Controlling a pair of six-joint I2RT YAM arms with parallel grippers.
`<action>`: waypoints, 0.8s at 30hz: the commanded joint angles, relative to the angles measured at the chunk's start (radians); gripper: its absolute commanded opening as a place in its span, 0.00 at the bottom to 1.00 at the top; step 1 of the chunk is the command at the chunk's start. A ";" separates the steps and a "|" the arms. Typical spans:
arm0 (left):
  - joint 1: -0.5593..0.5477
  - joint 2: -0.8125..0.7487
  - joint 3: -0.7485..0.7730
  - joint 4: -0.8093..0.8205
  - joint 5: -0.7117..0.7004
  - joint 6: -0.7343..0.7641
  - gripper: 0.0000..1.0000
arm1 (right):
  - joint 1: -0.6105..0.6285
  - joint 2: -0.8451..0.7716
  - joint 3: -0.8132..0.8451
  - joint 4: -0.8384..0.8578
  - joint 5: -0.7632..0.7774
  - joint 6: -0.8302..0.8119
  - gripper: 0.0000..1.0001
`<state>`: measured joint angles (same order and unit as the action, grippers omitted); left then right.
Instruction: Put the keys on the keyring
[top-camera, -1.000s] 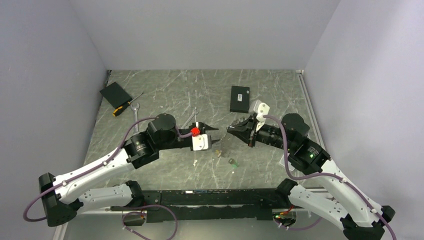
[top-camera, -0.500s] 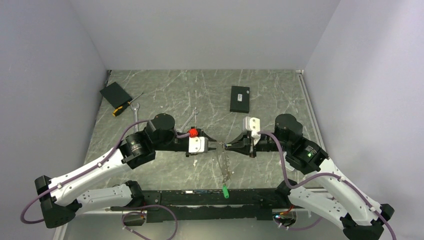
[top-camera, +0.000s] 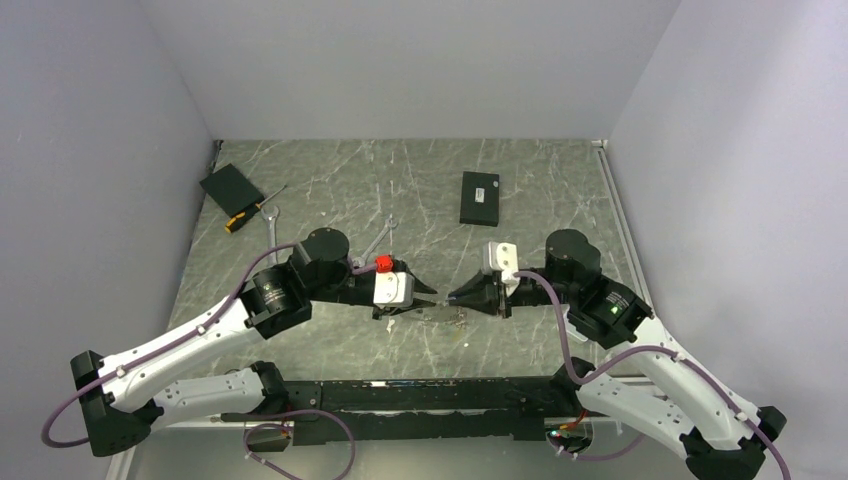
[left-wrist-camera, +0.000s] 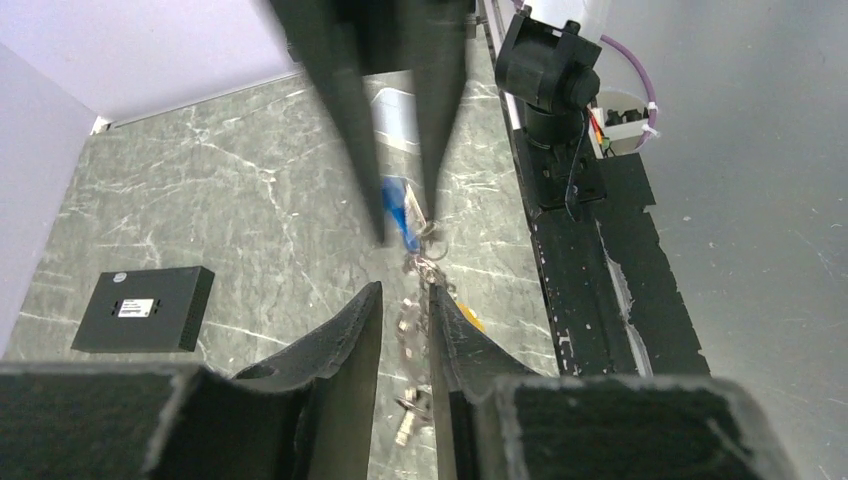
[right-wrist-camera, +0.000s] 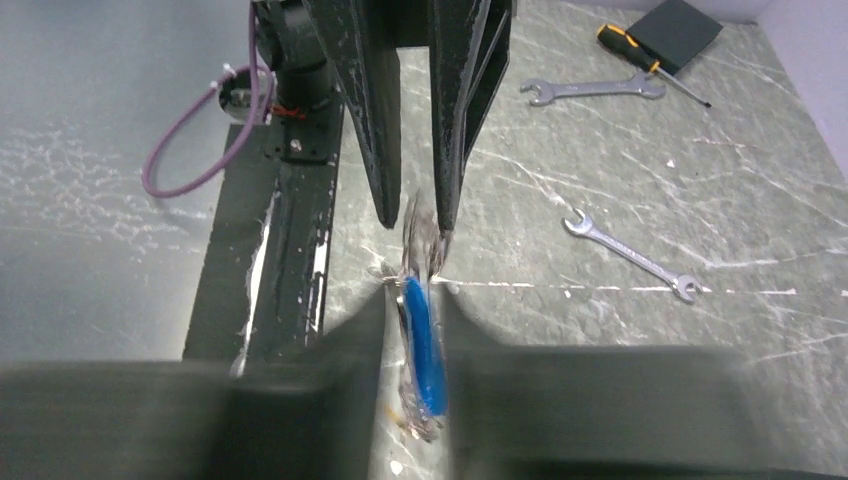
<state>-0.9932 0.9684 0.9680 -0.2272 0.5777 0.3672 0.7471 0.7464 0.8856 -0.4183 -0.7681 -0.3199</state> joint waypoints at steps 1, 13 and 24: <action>0.002 -0.015 -0.005 0.046 0.028 -0.030 0.26 | 0.003 -0.015 0.012 0.064 -0.019 -0.048 0.00; 0.002 0.006 -0.012 0.055 -0.031 -0.056 0.25 | 0.003 -0.008 0.023 0.110 0.154 -0.019 0.00; 0.002 0.027 -0.043 0.094 -0.137 -0.066 0.27 | 0.003 -0.001 0.041 0.110 0.176 -0.010 0.00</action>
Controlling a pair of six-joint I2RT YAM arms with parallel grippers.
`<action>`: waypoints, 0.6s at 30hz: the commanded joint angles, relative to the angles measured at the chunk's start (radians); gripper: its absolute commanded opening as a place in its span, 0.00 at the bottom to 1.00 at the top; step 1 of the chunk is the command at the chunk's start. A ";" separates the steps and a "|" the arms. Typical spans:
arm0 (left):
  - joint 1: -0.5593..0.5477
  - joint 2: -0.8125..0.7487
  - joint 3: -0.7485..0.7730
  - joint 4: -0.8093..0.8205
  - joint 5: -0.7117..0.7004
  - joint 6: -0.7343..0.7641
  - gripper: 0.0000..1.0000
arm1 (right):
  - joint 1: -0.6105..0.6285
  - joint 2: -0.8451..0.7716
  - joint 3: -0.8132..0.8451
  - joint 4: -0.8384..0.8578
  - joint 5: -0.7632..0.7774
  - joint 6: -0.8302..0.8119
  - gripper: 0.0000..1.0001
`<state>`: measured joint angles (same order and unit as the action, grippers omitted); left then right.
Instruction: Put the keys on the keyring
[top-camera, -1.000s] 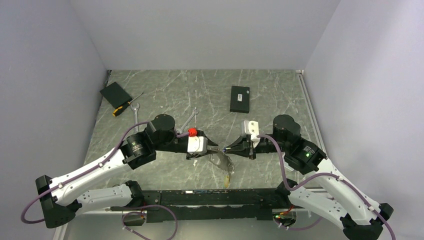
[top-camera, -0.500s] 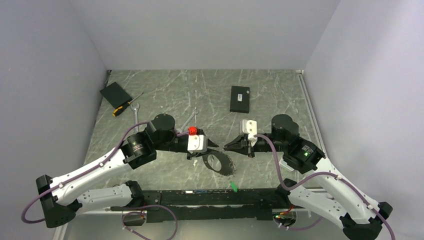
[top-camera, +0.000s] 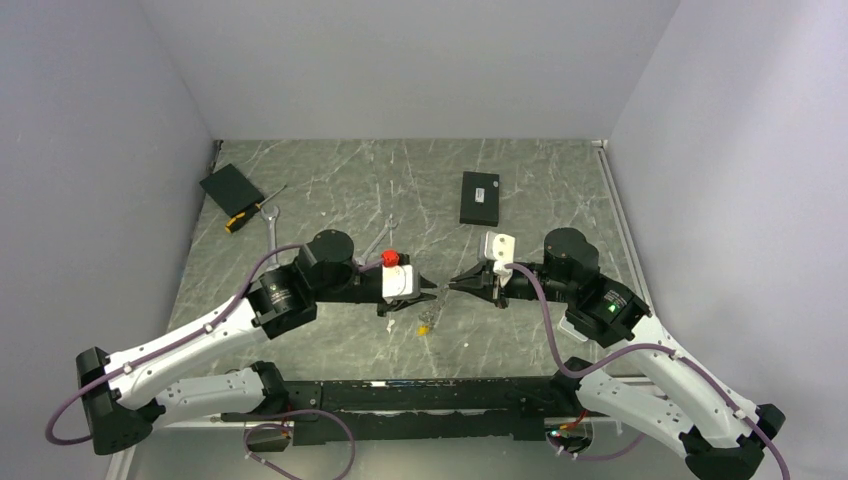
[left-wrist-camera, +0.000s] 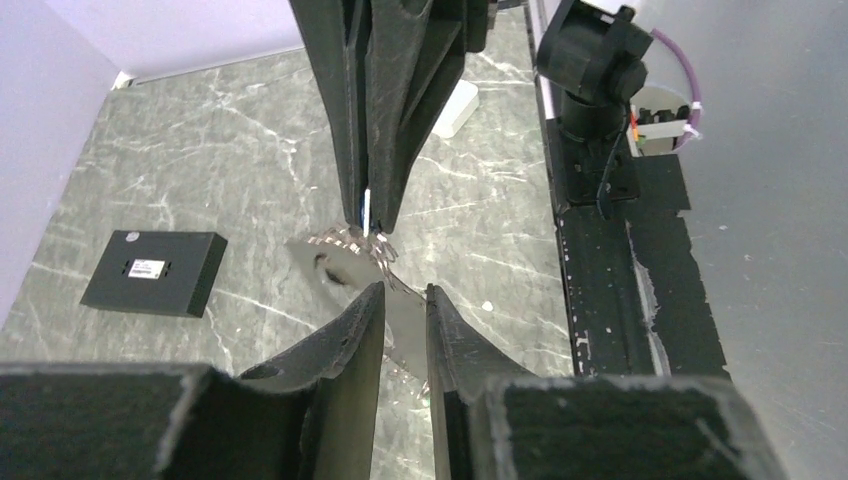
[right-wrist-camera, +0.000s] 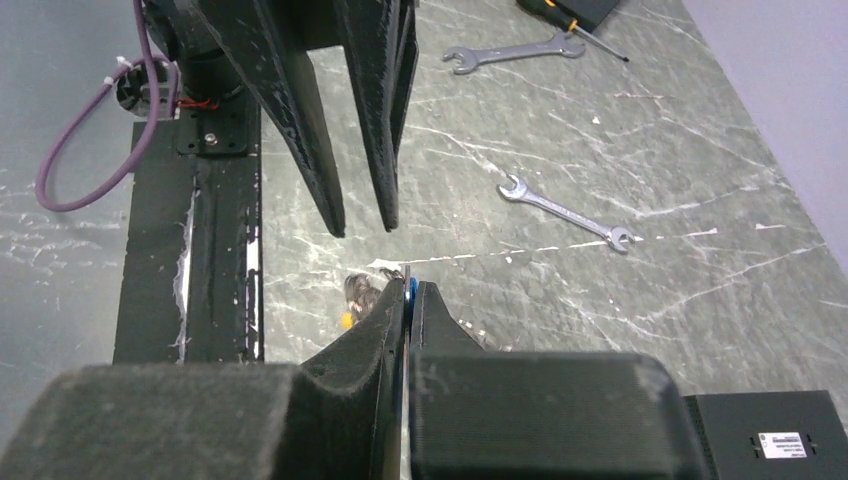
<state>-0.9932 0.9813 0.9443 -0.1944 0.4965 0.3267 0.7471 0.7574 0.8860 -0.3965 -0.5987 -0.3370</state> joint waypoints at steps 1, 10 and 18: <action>0.002 0.015 -0.025 0.070 -0.066 -0.026 0.27 | 0.003 -0.012 0.042 0.088 0.008 0.008 0.00; 0.002 0.034 -0.054 0.152 -0.130 -0.028 0.26 | 0.003 -0.015 0.048 0.087 0.001 0.016 0.00; 0.002 0.055 -0.054 0.184 -0.048 -0.015 0.27 | 0.003 -0.020 0.049 0.090 -0.009 0.019 0.00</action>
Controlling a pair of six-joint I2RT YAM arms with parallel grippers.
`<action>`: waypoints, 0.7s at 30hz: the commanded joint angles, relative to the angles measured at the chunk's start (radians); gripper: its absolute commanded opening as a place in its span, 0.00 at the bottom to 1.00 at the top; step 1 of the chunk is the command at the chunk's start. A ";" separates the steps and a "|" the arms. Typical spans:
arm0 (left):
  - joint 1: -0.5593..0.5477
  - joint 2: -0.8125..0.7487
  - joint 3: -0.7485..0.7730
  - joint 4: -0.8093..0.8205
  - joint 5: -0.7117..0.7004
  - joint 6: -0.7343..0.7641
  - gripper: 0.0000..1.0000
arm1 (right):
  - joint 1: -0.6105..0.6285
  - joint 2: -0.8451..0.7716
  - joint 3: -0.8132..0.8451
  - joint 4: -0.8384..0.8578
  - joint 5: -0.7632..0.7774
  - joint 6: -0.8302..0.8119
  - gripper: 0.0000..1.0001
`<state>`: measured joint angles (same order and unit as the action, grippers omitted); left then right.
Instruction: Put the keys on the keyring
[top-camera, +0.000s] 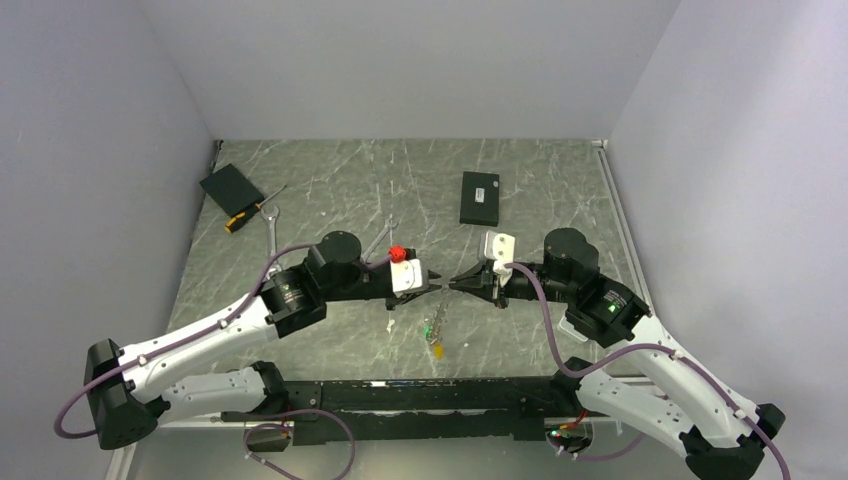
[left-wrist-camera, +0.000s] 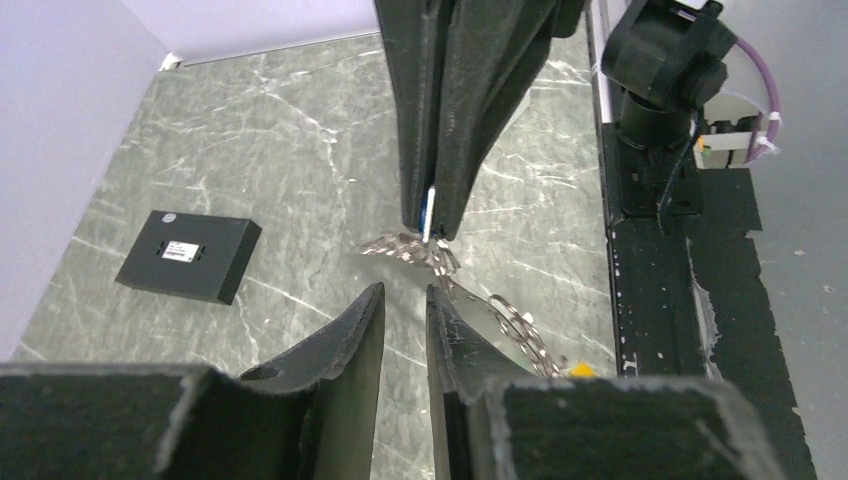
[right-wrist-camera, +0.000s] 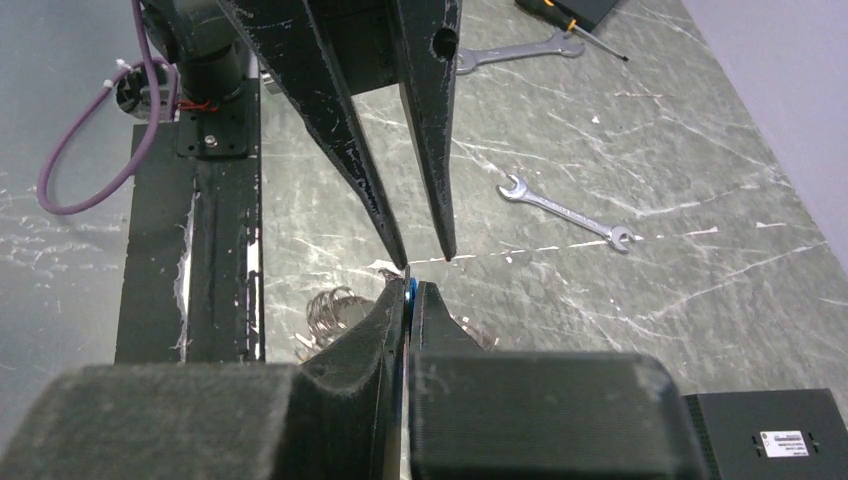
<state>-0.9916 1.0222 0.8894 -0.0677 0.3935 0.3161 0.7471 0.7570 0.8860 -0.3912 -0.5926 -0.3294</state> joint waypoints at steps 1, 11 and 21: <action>0.001 0.018 0.005 0.052 0.076 -0.003 0.27 | 0.003 -0.021 0.050 0.084 -0.012 0.012 0.00; 0.001 0.020 0.073 -0.109 0.103 0.009 0.44 | 0.002 -0.041 0.038 0.094 0.009 0.000 0.00; 0.001 0.022 0.039 0.001 0.091 -0.035 0.40 | 0.002 -0.044 0.034 0.098 0.001 0.005 0.00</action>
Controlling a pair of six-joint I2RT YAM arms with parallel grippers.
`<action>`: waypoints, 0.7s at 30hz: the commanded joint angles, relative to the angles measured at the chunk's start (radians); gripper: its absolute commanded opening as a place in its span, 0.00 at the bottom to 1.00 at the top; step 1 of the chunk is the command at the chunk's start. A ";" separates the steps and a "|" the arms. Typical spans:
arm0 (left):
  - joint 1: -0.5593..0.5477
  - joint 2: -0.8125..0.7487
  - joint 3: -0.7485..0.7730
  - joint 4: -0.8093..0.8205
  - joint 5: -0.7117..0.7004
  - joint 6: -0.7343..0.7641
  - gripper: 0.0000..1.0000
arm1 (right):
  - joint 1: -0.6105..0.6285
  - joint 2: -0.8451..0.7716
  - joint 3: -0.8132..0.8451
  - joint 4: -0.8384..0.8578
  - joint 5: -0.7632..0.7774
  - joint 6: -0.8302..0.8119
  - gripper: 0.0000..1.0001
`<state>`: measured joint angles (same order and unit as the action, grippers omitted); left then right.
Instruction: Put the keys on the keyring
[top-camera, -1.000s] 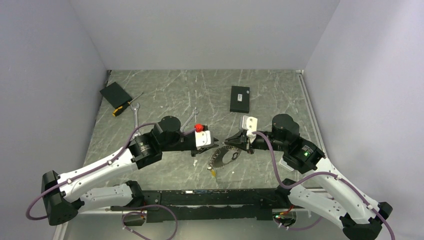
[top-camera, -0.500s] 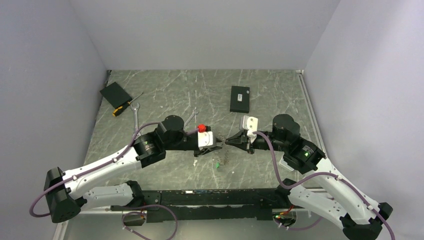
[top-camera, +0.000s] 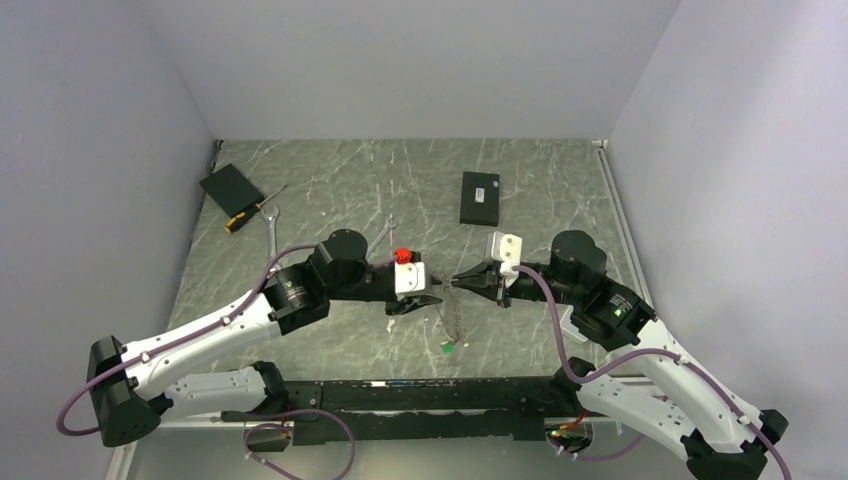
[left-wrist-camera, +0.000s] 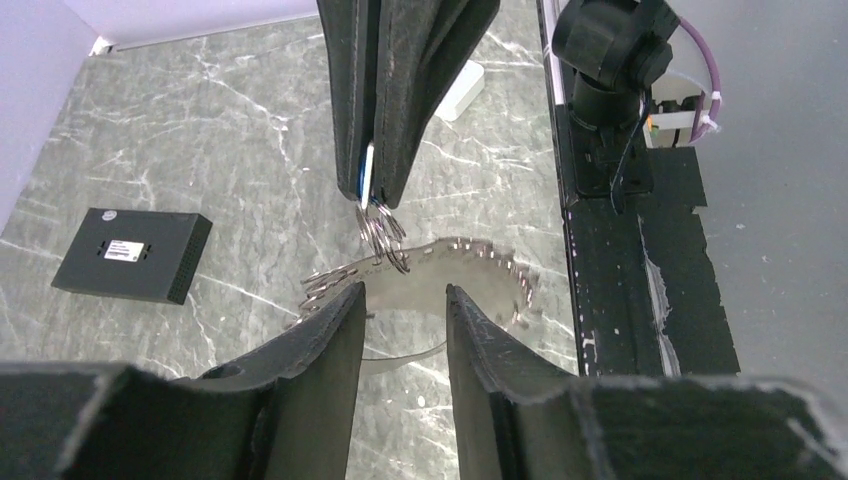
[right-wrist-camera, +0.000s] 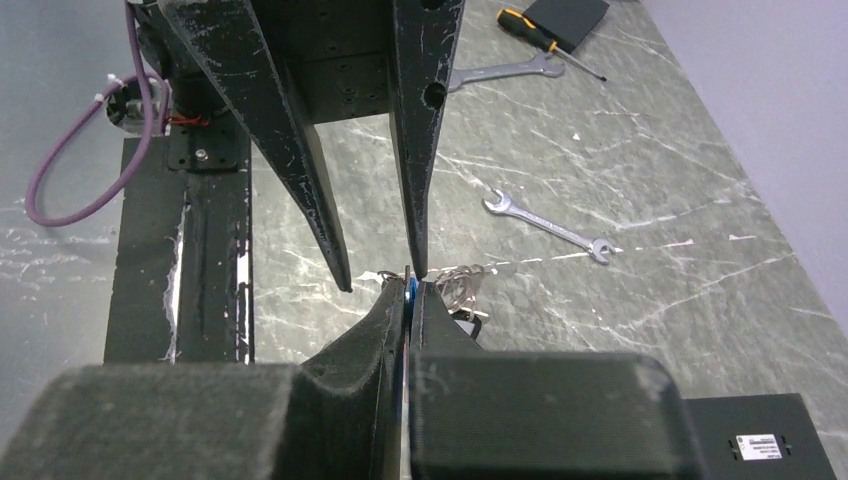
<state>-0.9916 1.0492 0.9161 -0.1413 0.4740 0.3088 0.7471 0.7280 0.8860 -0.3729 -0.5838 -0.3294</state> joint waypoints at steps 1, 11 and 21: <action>0.001 -0.002 0.011 0.088 0.012 -0.031 0.39 | 0.003 -0.015 0.034 0.081 -0.008 0.006 0.00; 0.001 0.023 0.019 0.131 0.014 -0.027 0.32 | 0.003 -0.020 0.033 0.085 -0.014 0.007 0.00; 0.001 0.036 0.027 0.130 0.016 -0.016 0.06 | 0.002 -0.027 0.030 0.085 -0.011 0.003 0.00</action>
<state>-0.9916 1.0843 0.9161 -0.0536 0.4744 0.2939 0.7471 0.7242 0.8860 -0.3729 -0.5842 -0.3294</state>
